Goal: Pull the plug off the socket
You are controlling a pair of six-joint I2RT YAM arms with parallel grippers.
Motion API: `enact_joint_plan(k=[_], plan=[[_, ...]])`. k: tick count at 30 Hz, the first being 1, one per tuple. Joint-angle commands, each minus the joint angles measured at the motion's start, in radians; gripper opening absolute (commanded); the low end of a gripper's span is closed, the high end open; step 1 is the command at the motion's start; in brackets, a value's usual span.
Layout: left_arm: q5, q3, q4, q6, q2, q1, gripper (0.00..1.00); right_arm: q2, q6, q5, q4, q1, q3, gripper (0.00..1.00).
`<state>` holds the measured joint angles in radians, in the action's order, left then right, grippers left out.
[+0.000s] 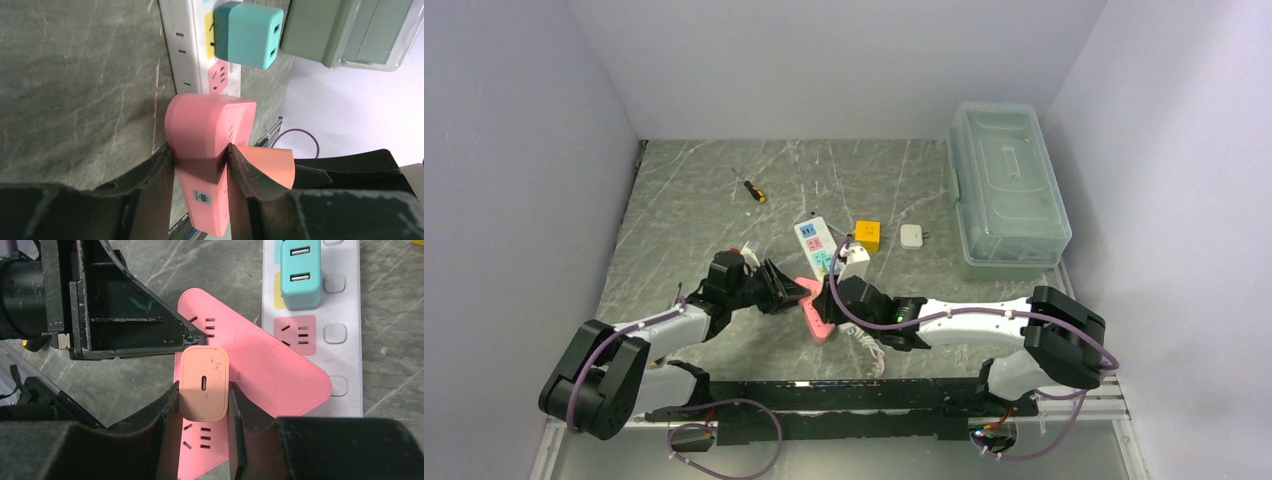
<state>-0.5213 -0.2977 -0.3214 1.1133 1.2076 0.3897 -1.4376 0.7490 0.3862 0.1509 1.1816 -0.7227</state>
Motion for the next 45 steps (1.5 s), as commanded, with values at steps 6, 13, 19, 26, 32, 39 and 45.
enact_joint_plan(k=[6,13,19,26,32,39,45], plan=[[0.037,0.007,-0.079,-0.013,0.049,0.053,0.16,-0.051,0.025,0.108,-0.17,0.065,-0.08,0.0],[0.076,0.002,-0.09,-0.006,0.057,0.08,0.09,-0.118,0.006,0.245,-0.314,0.136,-0.203,0.0],[0.122,-0.003,-0.058,-0.008,0.035,0.092,0.04,-0.104,0.013,0.235,-0.312,0.143,-0.203,0.0],[0.148,-0.005,-0.016,-0.03,0.033,0.098,0.02,-0.002,0.036,0.096,-0.197,0.077,-0.104,0.0],[0.161,-0.019,0.004,-0.048,0.05,0.104,0.02,0.02,0.046,0.052,-0.166,0.05,-0.073,0.0],[0.164,-0.027,0.005,-0.047,0.069,0.108,0.02,0.002,0.021,0.128,-0.216,0.087,-0.119,0.0],[0.165,-0.035,0.006,-0.05,0.069,0.109,0.02,-0.068,0.0,0.258,-0.334,0.154,-0.219,0.0]])
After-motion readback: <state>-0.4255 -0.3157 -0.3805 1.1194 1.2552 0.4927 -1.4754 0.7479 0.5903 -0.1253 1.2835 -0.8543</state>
